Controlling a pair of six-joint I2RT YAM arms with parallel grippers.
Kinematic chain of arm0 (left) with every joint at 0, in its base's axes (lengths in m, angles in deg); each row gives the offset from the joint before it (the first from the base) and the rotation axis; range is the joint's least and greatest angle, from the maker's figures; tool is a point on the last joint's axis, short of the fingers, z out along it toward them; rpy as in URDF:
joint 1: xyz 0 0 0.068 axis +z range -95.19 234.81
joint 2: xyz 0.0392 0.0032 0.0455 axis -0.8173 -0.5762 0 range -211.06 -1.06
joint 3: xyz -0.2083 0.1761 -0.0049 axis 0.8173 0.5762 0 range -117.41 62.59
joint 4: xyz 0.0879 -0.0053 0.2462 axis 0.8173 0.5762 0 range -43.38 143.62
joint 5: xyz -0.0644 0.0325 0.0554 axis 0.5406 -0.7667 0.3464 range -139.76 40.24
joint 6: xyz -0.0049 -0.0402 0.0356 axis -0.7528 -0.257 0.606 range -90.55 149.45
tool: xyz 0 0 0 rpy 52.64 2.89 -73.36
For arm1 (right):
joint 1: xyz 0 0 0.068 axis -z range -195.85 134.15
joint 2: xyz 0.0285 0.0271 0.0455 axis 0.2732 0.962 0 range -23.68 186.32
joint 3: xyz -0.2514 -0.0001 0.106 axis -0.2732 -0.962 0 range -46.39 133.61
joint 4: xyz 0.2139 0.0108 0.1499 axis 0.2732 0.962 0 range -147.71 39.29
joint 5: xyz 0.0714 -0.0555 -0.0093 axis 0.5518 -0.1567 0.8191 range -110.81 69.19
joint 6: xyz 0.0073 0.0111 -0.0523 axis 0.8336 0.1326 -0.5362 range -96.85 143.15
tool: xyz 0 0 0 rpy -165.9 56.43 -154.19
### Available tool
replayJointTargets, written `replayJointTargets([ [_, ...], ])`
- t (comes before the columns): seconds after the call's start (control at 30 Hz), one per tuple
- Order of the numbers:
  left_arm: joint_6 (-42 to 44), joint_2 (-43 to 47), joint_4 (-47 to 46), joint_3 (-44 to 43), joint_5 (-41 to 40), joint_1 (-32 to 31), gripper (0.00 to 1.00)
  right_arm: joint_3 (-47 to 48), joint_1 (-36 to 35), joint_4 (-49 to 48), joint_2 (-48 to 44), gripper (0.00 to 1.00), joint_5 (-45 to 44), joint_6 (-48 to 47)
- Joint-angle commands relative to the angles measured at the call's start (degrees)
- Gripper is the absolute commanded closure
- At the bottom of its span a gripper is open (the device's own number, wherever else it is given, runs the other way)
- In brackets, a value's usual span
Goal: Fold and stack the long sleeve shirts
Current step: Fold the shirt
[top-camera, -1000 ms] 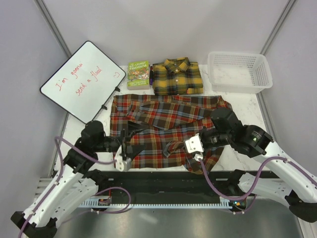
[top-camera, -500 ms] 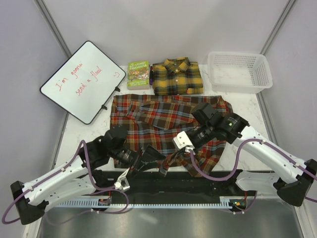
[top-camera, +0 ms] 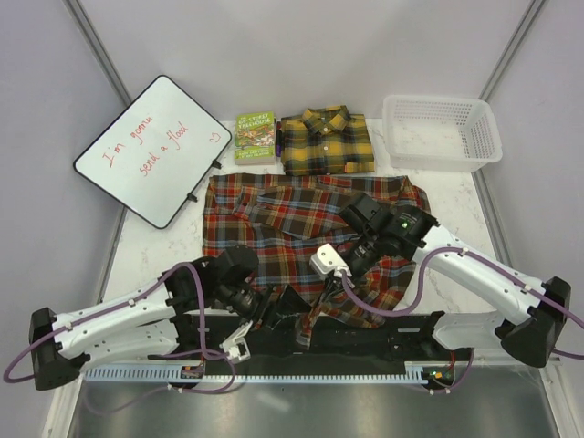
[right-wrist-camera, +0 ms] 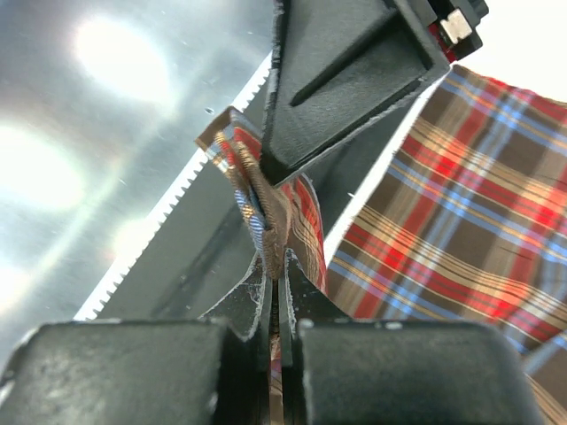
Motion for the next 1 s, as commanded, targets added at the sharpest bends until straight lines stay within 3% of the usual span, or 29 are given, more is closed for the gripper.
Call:
replayJointTargets([
  [0.0,32.05,0.72,-1.54,-1.12,-2.09,-1.87,0.11,1.5,-0.34,0.18,2.29,1.0,7.33,0.61],
  [0.3,29.06,5.56,-1.98,-1.03,-1.57,-2.57,0.11,0.61,-0.16,0.01,4.84,1.0,8.48,0.87],
  [0.77,31.08,1.87,-3.3,-2.88,-2.1,-6.97,0.1,2.37,-0.16,0.01,8.71,1.0,9.35,2.02],
  [0.87,31.95,0.82,-3.47,-2.88,-2.62,-8.46,0.17,3.77,-0.25,0.01,10.11,1.0,10.15,2.28],
  [0.97,31.26,-0.42,-3.39,-2.96,-4.37,-9.96,0.34,5.44,-0.25,0.18,11.7,1.0,10.59,2.63],
])
